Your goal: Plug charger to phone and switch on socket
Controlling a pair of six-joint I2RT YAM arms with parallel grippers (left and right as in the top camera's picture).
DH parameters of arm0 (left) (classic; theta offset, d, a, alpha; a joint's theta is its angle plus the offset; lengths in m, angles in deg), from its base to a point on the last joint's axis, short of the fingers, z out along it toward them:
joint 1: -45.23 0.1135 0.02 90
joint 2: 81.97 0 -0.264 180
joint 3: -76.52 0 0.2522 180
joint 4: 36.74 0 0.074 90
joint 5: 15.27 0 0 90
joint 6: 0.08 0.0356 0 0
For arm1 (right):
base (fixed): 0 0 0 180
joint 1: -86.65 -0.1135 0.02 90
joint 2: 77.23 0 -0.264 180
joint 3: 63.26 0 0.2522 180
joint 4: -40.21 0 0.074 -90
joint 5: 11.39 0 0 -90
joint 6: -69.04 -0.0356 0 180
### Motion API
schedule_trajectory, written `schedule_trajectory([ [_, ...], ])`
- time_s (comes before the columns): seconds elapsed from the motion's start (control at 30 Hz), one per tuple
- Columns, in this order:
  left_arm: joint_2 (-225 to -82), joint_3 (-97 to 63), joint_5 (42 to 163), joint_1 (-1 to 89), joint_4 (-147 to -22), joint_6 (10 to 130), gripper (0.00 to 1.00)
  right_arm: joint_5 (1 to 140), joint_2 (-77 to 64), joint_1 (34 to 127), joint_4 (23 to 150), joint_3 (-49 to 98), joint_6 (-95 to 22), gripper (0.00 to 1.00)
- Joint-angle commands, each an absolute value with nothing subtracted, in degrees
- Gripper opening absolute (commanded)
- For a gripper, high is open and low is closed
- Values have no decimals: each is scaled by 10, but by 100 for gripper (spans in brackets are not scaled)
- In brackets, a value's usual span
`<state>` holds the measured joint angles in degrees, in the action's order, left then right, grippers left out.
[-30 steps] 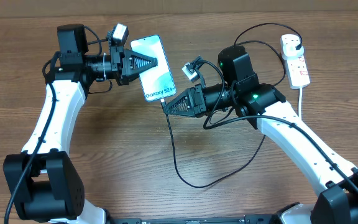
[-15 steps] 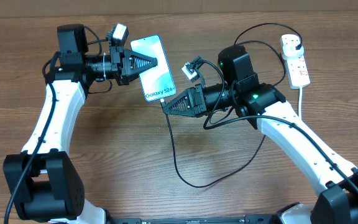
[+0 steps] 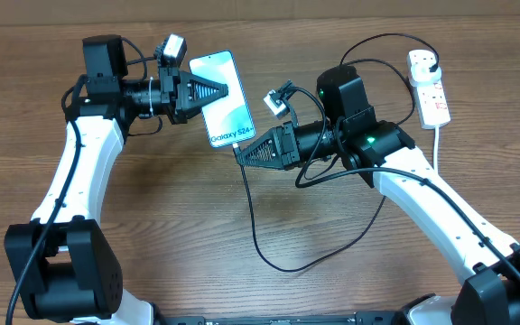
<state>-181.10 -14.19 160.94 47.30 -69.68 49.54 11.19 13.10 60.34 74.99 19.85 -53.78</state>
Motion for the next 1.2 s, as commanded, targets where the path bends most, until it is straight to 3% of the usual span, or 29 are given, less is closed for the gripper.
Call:
schedule_trajectory([
  [0.0,-1809,-150,1642,478,-693,492,4,106,125,603,743,210,-538,4],
  [1.17,-1809,-150,1628,478,-695,496,4,108,125,603,742,210,-540,4],
])
